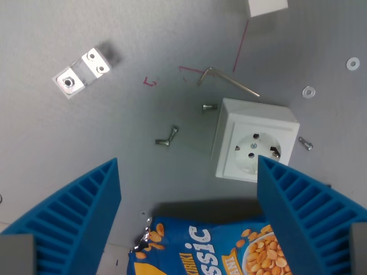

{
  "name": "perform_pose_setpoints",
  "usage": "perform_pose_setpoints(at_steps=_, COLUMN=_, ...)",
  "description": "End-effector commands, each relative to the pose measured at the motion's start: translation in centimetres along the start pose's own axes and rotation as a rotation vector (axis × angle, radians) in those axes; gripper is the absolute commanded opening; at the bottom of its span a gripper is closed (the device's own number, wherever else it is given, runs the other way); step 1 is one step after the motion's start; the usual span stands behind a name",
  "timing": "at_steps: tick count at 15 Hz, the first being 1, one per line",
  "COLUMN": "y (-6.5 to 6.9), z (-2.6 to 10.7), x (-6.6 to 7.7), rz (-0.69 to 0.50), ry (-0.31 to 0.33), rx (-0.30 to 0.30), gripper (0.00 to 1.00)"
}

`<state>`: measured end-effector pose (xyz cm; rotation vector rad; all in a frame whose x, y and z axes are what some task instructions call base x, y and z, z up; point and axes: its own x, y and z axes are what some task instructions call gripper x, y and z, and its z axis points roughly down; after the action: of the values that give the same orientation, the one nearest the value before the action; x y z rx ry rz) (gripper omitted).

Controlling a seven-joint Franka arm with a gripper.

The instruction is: Rotate around base positive z

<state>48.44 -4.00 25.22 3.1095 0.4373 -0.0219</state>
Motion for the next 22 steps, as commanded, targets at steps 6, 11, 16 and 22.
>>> perform_pose_setpoints(at_steps=6, y=0.03, z=-0.12, x=0.02, rz=-0.08, ry=0.003, rx=-0.002, gripper=1.0)
perform_pose_setpoints(at_steps=11, y=0.03, z=-0.12, x=0.02, rz=-0.146, ry=0.003, rx=-0.003, gripper=1.0)
perform_pose_setpoints(at_steps=16, y=0.03, z=-0.12, x=0.02, rz=-0.213, ry=0.003, rx=-0.004, gripper=1.0)
perform_pose_setpoints(at_steps=22, y=0.03, z=-0.12, x=0.02, rz=-0.293, ry=0.003, rx=-0.006, gripper=1.0)
